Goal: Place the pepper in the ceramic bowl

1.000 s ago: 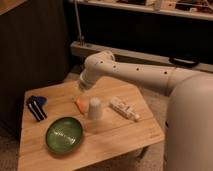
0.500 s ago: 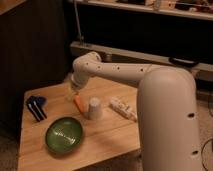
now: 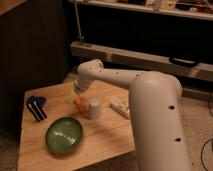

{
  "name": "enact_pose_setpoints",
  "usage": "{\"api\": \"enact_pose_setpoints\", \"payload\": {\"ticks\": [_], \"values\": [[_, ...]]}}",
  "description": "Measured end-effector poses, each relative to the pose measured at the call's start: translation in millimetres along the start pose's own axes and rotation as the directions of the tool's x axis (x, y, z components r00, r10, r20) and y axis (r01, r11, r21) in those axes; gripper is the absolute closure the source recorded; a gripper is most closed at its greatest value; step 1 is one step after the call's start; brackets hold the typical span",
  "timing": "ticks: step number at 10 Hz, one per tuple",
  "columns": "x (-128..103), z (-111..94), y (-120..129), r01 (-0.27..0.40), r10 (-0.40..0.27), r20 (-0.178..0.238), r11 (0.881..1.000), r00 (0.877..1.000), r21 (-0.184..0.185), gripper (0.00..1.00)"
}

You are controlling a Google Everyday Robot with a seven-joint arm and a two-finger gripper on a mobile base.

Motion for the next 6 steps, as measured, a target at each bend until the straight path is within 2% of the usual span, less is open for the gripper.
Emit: {"api": "enact_pose_setpoints", "payload": {"ticks": [3,6], "values": [[0,11,1,0.009,-0.009,0.001,1.000,1.000,-0.010,0.20],[0,23,5,0.007,-0.007,-0.018,1.000,1.000,-0.014,0.20]]}}
